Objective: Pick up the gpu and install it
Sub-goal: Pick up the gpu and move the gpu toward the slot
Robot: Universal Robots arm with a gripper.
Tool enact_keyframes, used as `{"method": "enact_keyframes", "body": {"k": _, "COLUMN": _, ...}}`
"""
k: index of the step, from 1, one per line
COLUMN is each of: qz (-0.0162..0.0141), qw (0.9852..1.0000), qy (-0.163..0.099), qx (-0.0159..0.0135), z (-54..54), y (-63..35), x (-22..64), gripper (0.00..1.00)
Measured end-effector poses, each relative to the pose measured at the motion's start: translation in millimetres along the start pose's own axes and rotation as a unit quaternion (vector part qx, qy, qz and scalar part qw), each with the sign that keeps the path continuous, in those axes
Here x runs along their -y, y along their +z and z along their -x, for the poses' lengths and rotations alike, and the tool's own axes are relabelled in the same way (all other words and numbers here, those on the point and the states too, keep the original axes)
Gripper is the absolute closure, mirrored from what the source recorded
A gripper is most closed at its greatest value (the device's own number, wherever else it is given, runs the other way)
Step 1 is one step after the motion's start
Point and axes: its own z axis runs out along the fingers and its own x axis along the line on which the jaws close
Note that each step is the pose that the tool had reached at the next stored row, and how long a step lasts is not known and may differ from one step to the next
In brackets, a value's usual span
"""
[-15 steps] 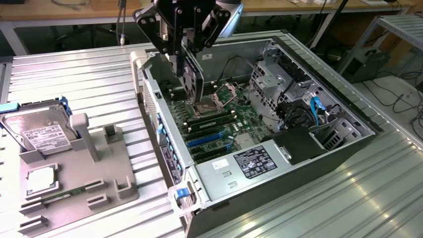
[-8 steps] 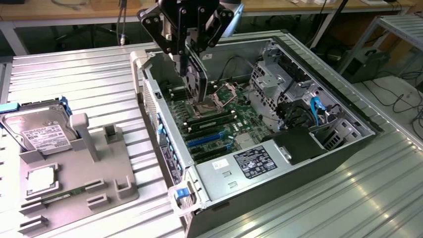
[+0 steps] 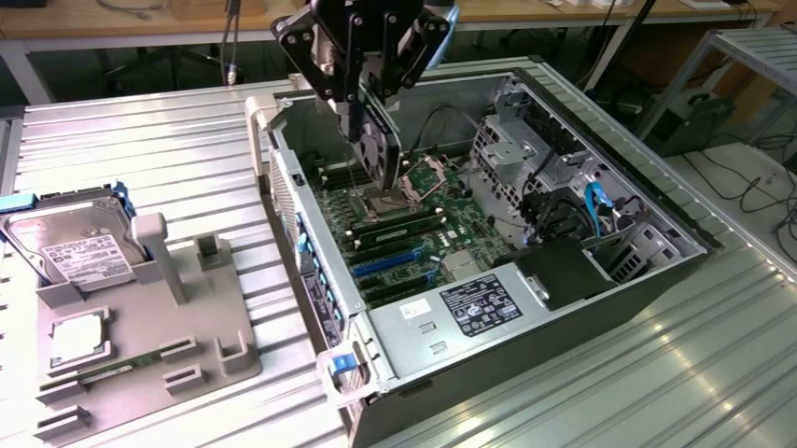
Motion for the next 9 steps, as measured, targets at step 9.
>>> {"method": "enact_keyframes", "body": {"k": 9, "qz": 0.0, "qw": 1.0, "qy": 0.0, "qx": 0.0, "z": 11.0, "y": 0.5, "x": 0.1, "gripper": 0.72}}
